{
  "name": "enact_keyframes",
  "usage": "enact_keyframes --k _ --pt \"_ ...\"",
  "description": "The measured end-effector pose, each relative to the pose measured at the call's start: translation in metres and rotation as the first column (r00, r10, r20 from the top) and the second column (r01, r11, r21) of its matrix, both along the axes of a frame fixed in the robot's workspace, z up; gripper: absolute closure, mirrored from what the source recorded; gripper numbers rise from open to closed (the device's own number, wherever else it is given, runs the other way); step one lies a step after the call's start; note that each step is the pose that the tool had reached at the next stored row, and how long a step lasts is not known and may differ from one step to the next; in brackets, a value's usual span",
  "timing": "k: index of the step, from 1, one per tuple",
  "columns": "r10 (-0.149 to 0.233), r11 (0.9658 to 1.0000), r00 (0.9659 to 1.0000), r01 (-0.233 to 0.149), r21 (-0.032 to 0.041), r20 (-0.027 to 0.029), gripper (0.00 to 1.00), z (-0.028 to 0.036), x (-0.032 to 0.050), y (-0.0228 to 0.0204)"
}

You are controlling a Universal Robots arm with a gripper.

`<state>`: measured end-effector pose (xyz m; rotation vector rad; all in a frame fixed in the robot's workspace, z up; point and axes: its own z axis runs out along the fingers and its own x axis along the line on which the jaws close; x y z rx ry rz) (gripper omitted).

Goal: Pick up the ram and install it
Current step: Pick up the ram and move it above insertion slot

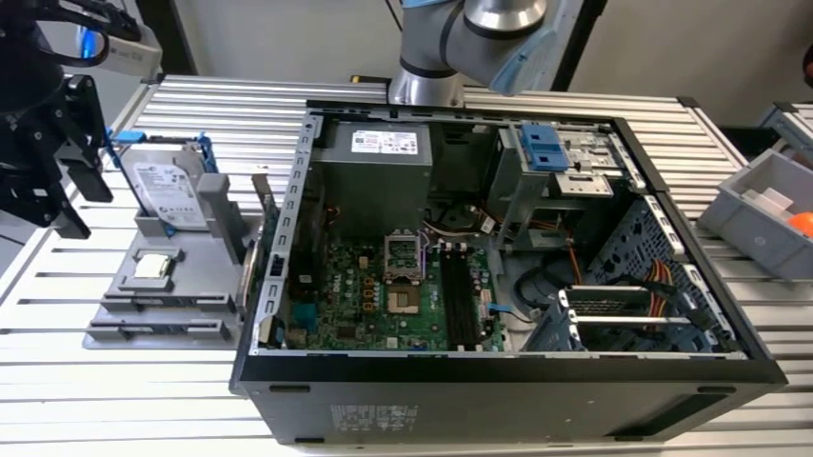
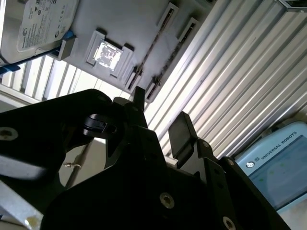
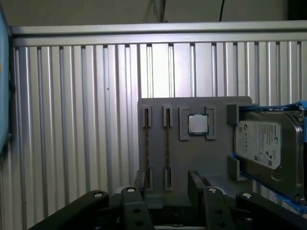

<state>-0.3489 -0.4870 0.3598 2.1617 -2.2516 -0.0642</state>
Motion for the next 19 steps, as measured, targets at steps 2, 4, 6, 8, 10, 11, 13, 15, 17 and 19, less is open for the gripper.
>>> enact_keyframes --k 2,4,6,8,10,11,13,15,17,19 --pt "0.0 1.0 1.0 0.0 0.0 -0.0044 0.0 -0.0011 0.0 0.0" --pt "0.0 1.0 1.0 0.0 0.0001 -0.008 0.0 -0.0022 0.0 -0.0001" --pt "0.0 1.0 0.9999 0.0 0.0001 -0.011 0.0 -0.0033 0.0 -0.0001" --pt "0.0 1.0 0.9999 0.0 0.0 -0.0148 0.0 -0.0044 0.0 -0.0001" --pt "0.0 1.0 0.9998 0.0 0.0 -0.0189 0.0 -0.0056 0.0 -0.0001" --pt "0.0 1.0 0.9998 0.0 0.0 -0.0209 0.0 -0.0062 0.0 -0.0001" --pt "0.0 1.0 0.9997 0.0 0.0001 -0.0256 0.0 -0.0073 0.0 -0.0001" --pt "0.0 1.0 0.9994 0.0 0.0 -0.0332 0.0 -0.0087 0.0 -0.0002" --pt "0.0 1.0 0.9992 0.0 0.0 -0.0411 0.0 -0.0099 0.0 -0.0001" --pt "0.0 1.0 0.9987 0.0 0.0 -0.051 0.0 -0.0111 0.0 -0.0001"
